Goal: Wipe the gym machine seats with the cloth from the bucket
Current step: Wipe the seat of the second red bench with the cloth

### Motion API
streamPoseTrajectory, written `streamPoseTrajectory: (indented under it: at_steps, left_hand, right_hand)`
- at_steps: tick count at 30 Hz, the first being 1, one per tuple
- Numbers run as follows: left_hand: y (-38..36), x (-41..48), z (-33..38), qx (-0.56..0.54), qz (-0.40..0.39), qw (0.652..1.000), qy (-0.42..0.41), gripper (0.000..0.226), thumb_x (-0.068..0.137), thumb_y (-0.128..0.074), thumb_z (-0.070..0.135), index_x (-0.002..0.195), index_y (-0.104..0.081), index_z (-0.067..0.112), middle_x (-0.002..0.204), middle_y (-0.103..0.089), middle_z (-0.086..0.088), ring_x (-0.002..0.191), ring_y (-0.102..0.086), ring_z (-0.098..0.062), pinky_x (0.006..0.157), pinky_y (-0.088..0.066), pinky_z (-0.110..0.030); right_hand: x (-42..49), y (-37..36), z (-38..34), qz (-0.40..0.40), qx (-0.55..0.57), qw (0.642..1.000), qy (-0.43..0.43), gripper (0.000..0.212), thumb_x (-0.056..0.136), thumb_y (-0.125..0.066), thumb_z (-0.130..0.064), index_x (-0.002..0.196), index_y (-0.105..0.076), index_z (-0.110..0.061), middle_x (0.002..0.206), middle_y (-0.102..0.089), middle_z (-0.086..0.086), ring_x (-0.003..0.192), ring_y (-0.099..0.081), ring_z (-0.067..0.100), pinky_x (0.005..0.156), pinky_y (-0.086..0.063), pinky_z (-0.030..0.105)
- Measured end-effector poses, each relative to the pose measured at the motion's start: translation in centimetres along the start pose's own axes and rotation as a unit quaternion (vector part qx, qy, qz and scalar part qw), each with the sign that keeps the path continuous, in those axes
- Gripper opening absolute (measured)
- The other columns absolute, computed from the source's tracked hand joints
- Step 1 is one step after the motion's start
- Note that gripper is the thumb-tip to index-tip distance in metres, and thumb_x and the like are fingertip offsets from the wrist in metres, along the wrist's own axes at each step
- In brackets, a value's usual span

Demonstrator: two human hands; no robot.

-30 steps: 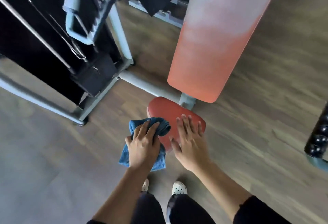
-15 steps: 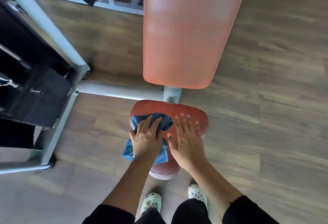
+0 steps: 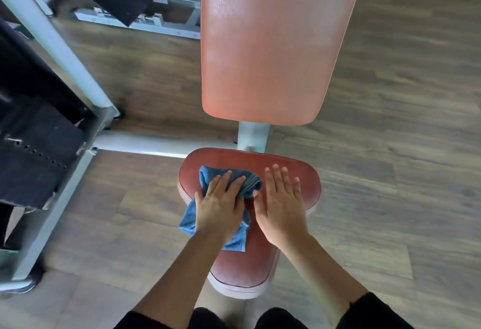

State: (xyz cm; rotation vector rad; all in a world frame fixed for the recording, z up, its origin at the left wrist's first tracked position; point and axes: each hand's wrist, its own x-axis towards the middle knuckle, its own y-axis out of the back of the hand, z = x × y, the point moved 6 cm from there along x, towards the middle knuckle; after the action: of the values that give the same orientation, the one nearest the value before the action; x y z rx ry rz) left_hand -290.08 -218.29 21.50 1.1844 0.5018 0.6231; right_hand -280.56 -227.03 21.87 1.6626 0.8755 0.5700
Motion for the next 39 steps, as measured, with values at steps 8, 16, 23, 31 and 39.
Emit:
streamPoseTrajectory:
  at_steps: [8, 16, 23, 31, 39]
  left_hand:
    - [-2.4, 6.2, -2.9, 0.045, 0.01, 0.997, 0.066, 0.049, 0.094, -0.035, 0.042, 0.143, -0.029, 0.043, 0.155, -0.022, 0.009, 0.144, -0.014, -0.018, 0.112, -0.011, -0.052]
    - [-2.1, 4.6, -2.8, -0.022, 0.007, 0.999, -0.044, 0.047, 0.092, -0.044, 0.03, 0.136, -0.041, 0.046, 0.151, -0.03, 0.015, 0.142, -0.021, -0.01, 0.113, -0.02, -0.042]
    - [-1.7, 8.8, -3.6, 0.038, 0.02, 0.999, 0.024, 0.047, 0.092, -0.041, 0.033, 0.137, -0.041, 0.043, 0.147, -0.037, 0.011, 0.136, -0.028, -0.014, 0.107, -0.022, -0.043]
    - [-1.4, 7.3, -7.8, 0.0, 0.029, 0.999, 0.02, 0.055, 0.081, -0.029, 0.049, 0.134, -0.044, 0.047, 0.149, -0.036, 0.011, 0.141, -0.026, -0.015, 0.112, -0.022, -0.039]
    - [-2.3, 5.9, -4.5, -0.039, 0.043, 0.993, -0.103, 0.061, 0.076, -0.023, 0.048, 0.129, -0.052, 0.043, 0.144, -0.044, 0.012, 0.138, -0.034, -0.015, 0.111, -0.028, -0.045]
  right_hand:
    - [0.5, -3.3, 1.8, -0.028, -0.064, 0.997, -0.011, 0.093, 0.071, 0.016, -0.049, 0.151, -0.011, -0.011, 0.159, -0.01, 0.008, 0.146, -0.004, 0.022, 0.117, 0.007, 0.045]
    - [0.8, -3.0, 1.6, -0.023, -0.135, 0.99, 0.016, 0.064, 0.097, -0.016, -0.043, 0.15, -0.017, -0.007, 0.156, -0.019, 0.014, 0.144, -0.015, 0.026, 0.114, 0.013, 0.052]
    - [0.9, -2.8, 1.1, -0.018, -0.126, 0.992, 0.017, 0.066, 0.096, -0.009, -0.043, 0.15, -0.014, -0.006, 0.157, -0.016, 0.015, 0.145, -0.011, 0.027, 0.114, 0.015, 0.05]
    - [1.2, -3.6, 1.3, 0.016, -0.108, 0.994, 0.01, 0.072, 0.085, -0.02, -0.043, 0.125, -0.057, 0.003, 0.127, -0.057, 0.024, 0.122, -0.053, 0.036, 0.112, -0.004, 0.05]
    - [0.9, -3.9, 1.7, 0.042, -0.105, 0.994, 0.005, 0.062, 0.083, -0.034, -0.039, 0.113, -0.065, 0.006, 0.115, -0.064, 0.025, 0.109, -0.062, 0.037, 0.106, -0.02, 0.053]
